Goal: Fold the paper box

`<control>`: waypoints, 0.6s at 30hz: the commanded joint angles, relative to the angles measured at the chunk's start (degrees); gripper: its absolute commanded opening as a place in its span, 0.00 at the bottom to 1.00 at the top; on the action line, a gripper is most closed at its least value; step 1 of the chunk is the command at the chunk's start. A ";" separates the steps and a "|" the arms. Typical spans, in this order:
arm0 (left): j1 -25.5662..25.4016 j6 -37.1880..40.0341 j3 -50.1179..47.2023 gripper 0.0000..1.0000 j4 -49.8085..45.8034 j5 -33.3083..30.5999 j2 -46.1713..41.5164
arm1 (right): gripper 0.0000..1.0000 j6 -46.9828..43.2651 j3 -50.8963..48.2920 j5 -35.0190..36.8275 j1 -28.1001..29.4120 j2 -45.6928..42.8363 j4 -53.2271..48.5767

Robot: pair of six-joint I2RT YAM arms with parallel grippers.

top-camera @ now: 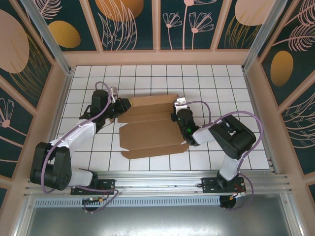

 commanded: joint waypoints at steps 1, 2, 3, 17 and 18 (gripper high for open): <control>-0.68 -0.32 -1.14 0.16 3.25 2.84 0.59 | 0.00 0.16 -1.02 -1.14 0.67 -1.13 -3.81; -0.64 -0.13 -1.23 0.18 2.96 2.46 0.56 | 0.00 0.31 -1.00 -0.63 0.50 -1.27 -3.99; -0.56 0.11 -1.07 0.24 2.15 1.69 0.51 | 0.00 0.67 -1.02 -0.36 0.30 -1.66 -4.25; 0.41 8.55 -1.50 0.53 -9.21 -10.57 -6.74 | 0.00 5.36 0.43 -0.55 -2.80 -4.81 -12.68; 0.34 9.35 -1.75 0.51 -9.87 -11.09 -7.52 | 0.00 5.44 0.48 -0.58 -2.81 -4.93 -12.79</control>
